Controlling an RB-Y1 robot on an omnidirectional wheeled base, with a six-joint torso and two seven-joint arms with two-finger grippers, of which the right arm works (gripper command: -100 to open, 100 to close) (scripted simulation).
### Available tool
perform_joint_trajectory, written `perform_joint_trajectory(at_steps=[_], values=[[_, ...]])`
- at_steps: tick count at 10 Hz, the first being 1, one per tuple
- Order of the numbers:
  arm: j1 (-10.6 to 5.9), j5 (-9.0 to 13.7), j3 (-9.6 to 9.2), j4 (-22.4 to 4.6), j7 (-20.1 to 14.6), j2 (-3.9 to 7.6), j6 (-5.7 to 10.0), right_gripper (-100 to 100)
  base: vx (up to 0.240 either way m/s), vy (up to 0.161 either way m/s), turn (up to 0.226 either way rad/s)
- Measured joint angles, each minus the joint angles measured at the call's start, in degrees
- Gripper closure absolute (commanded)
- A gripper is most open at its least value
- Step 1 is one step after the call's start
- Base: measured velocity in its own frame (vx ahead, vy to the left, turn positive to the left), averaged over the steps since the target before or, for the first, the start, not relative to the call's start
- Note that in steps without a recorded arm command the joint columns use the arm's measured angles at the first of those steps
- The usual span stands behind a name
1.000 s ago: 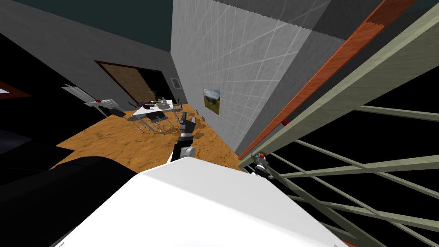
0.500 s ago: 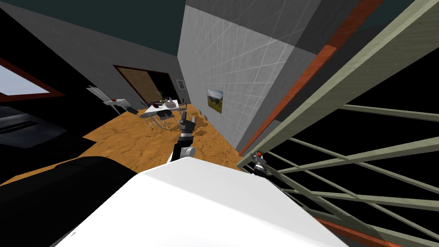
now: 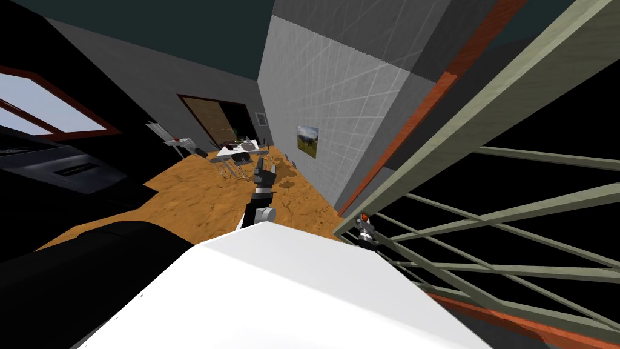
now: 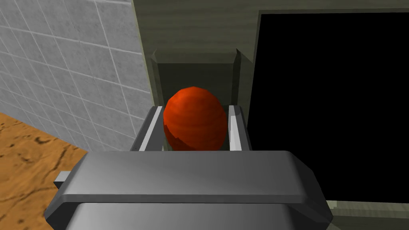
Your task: Pull the door open
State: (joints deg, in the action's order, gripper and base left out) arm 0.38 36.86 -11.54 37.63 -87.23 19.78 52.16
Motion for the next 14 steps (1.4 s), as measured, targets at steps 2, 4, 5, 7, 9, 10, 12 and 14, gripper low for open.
perform_joint_trajectory(at_steps=[2,4,5,7,9,10,12,14], values=[[0.73,-0.83,-1.69,0.78,-1.31,0.93,0.31,100,-0.26,0.001,0.075],[1.29,-1.59,-3.27,1.03,-2.55,1.6,0.65,100,-0.203,-0.025,0.06],[1.48,-1.9,-3.92,1.23,-3.13,1.93,0.79,100,-0.095,-0.012,0.025],[1.9,-2.24,-4.65,1.39,-3.74,2.4,0.98,100,-0.165,-0.015,0.081],[2.38,-2.77,-5.72,1.93,-4.76,3.19,1.7,100,-0.198,-0.027,0.068],[2.71,-3.1,-6.4,2.13,-5.34,3.66,2.05,100,-0.181,-0.011,0.074],[3.51,-3.78,-7.79,2.56,-6.65,4.72,2.91,100,-0.211,-0.04,0.074],[4.19,-4.46,-9.18,3.01,-7.84,5.53,3.72,100,-0.211,-0.041,0.072]])
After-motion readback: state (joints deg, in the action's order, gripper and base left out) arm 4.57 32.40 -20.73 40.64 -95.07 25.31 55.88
